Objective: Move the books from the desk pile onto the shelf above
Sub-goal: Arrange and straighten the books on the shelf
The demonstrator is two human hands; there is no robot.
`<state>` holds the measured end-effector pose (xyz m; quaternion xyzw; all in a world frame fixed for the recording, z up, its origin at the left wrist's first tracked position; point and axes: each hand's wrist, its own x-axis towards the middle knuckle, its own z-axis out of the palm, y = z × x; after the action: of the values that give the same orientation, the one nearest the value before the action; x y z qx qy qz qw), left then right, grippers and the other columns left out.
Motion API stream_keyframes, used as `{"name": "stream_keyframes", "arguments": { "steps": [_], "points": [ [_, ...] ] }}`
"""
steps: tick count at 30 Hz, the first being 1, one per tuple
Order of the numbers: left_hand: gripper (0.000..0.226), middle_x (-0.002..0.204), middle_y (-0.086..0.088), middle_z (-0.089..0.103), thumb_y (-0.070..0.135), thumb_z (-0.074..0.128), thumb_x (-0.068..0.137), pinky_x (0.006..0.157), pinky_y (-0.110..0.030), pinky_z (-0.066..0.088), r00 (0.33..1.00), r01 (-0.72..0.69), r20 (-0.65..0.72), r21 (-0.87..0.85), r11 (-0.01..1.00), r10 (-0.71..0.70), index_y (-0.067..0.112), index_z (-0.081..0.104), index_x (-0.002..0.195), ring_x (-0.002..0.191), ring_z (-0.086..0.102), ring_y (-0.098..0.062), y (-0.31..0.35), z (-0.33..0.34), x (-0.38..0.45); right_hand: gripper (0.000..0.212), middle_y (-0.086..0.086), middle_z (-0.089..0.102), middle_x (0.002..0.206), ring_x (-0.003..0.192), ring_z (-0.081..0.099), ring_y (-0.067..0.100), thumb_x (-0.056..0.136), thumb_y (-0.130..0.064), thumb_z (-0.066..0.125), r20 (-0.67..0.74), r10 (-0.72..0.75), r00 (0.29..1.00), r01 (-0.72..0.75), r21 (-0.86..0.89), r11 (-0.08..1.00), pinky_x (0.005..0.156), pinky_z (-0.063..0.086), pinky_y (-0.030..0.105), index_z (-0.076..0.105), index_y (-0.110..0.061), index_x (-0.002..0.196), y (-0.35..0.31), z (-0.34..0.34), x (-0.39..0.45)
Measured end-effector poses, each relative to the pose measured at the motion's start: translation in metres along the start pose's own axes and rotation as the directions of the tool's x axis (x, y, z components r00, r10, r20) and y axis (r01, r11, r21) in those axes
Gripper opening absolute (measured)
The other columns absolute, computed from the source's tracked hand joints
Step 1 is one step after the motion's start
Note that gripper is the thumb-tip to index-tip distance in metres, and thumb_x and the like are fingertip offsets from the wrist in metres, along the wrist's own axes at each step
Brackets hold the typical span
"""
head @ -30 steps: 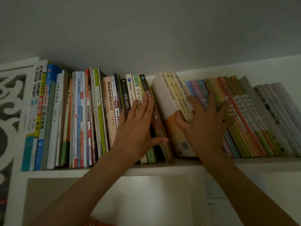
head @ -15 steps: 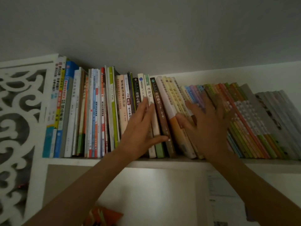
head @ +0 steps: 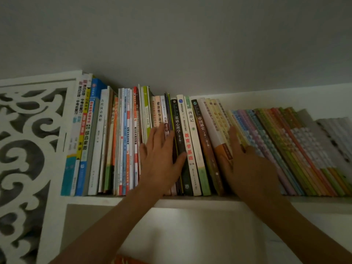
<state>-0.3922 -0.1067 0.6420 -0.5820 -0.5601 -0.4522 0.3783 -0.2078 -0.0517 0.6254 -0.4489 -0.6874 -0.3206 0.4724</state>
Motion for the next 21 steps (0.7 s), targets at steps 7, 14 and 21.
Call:
{"name": "stream_keyframes", "arguments": {
  "steps": [7,14,21],
  "points": [
    [0.061,0.156,-0.004,0.011,0.041,0.044,0.094,0.115,-0.047,0.003,0.997,-0.035,-0.061,0.084,0.996,0.04,0.028,0.018,0.148,0.143,-0.001,-0.025,-0.003,-0.022,0.073,0.085,0.008,0.032,0.147,0.122,0.049,0.023,0.077,-0.071,0.004,0.018,0.065,0.998,-0.066,0.119,0.991,0.089,0.048,0.038,-0.019,-0.027,0.147,-0.014,-0.005,0.001],
    [0.058,0.154,-0.004,0.017,0.044,0.045,0.092,0.112,-0.049,0.007,0.994,0.022,-0.107,0.088,0.996,-0.012,0.03,0.028,0.145,0.141,0.003,-0.028,0.008,-0.02,0.079,0.08,0.013,0.038,0.141,0.125,0.043,0.029,0.087,-0.065,0.039,-0.021,0.092,0.996,-0.09,0.051,0.995,0.088,0.048,0.041,0.009,-0.024,0.149,-0.004,-0.009,0.007],
    [0.045,0.149,-0.002,0.027,0.032,0.047,0.091,0.112,-0.051,0.007,0.986,0.11,-0.12,-0.033,0.993,-0.114,0.026,0.042,0.136,0.139,0.007,-0.026,0.019,-0.023,0.089,0.089,0.022,0.029,0.147,0.133,0.029,0.046,0.079,-0.074,0.03,-0.154,0.138,0.978,-0.119,0.122,0.985,0.103,0.017,0.069,0.028,-0.014,0.144,0.003,0.014,0.025]
  ]
}}
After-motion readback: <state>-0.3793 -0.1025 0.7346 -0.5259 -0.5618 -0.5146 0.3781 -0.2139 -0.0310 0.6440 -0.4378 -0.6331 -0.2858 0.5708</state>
